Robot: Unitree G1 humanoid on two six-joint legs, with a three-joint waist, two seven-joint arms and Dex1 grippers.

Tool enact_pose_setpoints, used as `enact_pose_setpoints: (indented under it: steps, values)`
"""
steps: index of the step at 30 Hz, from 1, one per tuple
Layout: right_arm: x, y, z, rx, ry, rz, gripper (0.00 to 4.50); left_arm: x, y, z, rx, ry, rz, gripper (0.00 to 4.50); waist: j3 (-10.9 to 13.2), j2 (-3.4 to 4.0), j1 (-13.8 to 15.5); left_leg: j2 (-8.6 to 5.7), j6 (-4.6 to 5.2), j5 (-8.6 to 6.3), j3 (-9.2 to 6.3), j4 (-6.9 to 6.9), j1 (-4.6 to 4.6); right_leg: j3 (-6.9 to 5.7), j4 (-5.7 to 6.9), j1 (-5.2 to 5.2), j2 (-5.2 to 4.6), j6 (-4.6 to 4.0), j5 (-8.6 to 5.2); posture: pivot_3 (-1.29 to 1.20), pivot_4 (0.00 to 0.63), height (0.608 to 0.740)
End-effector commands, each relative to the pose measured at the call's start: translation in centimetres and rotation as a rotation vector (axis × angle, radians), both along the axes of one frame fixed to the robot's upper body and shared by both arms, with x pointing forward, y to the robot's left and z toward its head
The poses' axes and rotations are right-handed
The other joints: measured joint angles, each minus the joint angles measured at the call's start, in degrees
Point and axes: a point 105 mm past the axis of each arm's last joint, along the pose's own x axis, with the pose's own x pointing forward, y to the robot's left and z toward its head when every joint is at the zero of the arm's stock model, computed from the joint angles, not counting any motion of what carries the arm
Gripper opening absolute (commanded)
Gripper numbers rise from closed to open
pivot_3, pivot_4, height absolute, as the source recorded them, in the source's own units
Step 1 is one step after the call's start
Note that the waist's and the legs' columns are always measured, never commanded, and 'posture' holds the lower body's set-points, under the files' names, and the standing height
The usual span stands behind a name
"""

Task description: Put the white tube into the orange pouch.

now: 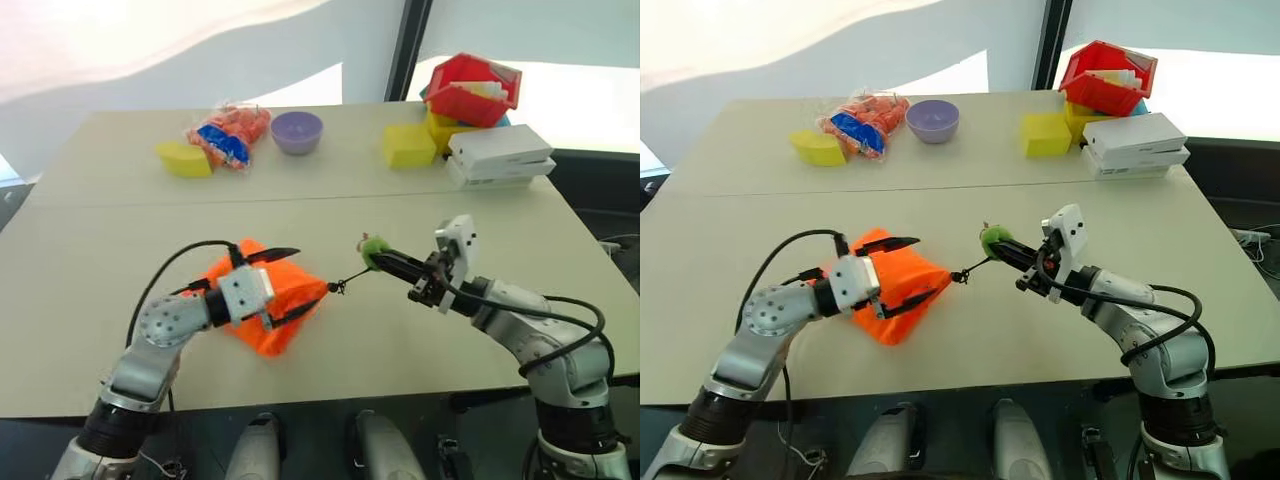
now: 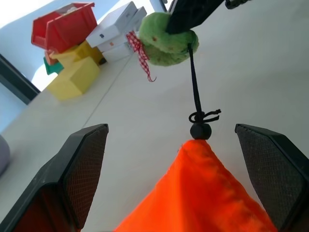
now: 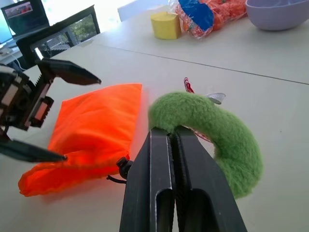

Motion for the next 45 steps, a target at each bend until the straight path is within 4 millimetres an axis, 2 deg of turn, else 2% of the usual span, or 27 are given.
enact_pose_setpoints:
  steps: [1,5,15,24,32,33,34,36,40,41,45]
  values:
    - [-0.6,0.8,3.0,0.084,-0.082,0.037,0.03,0.1,-1.6,0.6,-0.021,-0.117,0.07,4.5,0.0,0.01,-0.05,0.0,0.0,0.0,0.0,0.01,0.0,0.0,0.01,0.0,0.01,0.03,0.01,0.0,0.15,0.74]
    - [-0.7,0.7,3.8,0.149,-0.071,0.048,0.03,0.7,-1.4,0.1,-0.035,-0.107,0.146,4.5,0.0,0.01,-0.01,0.01,0.01,0.0,-0.02,0.04,0.01,0.01,0.06,0.0,0.02,0.08,0.04,0.0,0.15,0.74]
    - [-1.0,0.8,4.6,0.259,-0.009,0.068,0.03,0.2,-2.7,-1.6,-0.014,-0.147,0.199,4.5,0.0,0.01,0.04,0.0,0.01,0.0,-0.01,0.09,-0.01,0.02,0.07,0.0,0.0,0.09,0.04,0.0,0.15,0.74]
    - [-1.2,1.5,4.5,0.261,0.021,0.089,0.03,0.5,-3.5,-1.7,-0.034,-0.22,0.285,4.5,-0.01,0.01,0.02,0.0,0.02,0.0,-0.02,0.1,-0.01,0.02,0.08,0.01,0.01,0.1,0.04,0.0,0.15,0.74]
    - [-1.2,1.9,4.4,0.255,0.027,0.104,0.03,0.9,-3.5,-1.9,-0.054,-0.215,0.325,4.5,-0.01,0.01,0.02,0.0,0.02,-0.01,-0.02,0.1,-0.01,0.02,0.08,0.01,0.02,0.11,0.05,0.0,0.15,0.74]
    - [-1.2,1.9,4.4,0.255,0.027,0.106,0.0,0.9,-3.5,-1.8,-0.055,-0.219,0.325,3.95,-0.01,0.01,0.02,0.0,0.02,-0.01,-0.02,0.1,-0.01,0.02,0.08,0.01,0.01,0.11,0.05,0.0,0.15,0.74]
    - [-1.2,2.0,4.4,0.256,0.028,0.108,0.0,0.9,-3.5,-1.8,-0.056,-0.222,0.325,3.63,-0.01,0.01,0.02,0.0,0.02,-0.01,-0.02,0.1,-0.01,0.02,0.08,0.01,0.01,0.11,0.05,0.0,0.15,0.74]
    - [-1.2,2.1,4.4,0.258,0.027,0.112,0.0,0.9,-3.4,-1.8,-0.057,-0.219,0.328,2.7,-0.01,0.01,0.02,0.0,0.02,-0.01,-0.02,0.1,-0.01,0.02,0.08,0.01,0.01,0.11,0.05,0.0,0.15,0.74]
    - [-1.3,2.3,4.5,0.262,0.025,0.115,0.0,1.0,-3.3,-1.9,-0.058,-0.215,0.332,0.55,-0.01,0.01,0.02,0.0,0.02,-0.01,-0.02,0.1,-0.01,0.02,0.08,0.01,0.01,0.1,0.05,0.0,0.15,0.74]
    - [-1.3,2.3,4.5,0.262,0.025,0.116,0.0,1.0,-3.3,-1.9,-0.057,-0.215,0.334,0.21,-0.01,0.01,0.02,0.0,0.02,-0.01,-0.02,0.1,-0.01,0.02,0.08,0.01,0.01,0.1,0.05,0.0,0.15,0.74]
    - [-1.3,2.5,4.4,0.266,0.026,0.119,0.0,1.2,-3.1,-1.9,-0.053,-0.218,0.345,0.22,-0.01,0.01,0.02,0.0,0.02,-0.01,-0.02,0.1,-0.01,0.02,0.08,0.01,0.01,0.11,0.05,0.0,0.15,0.74]
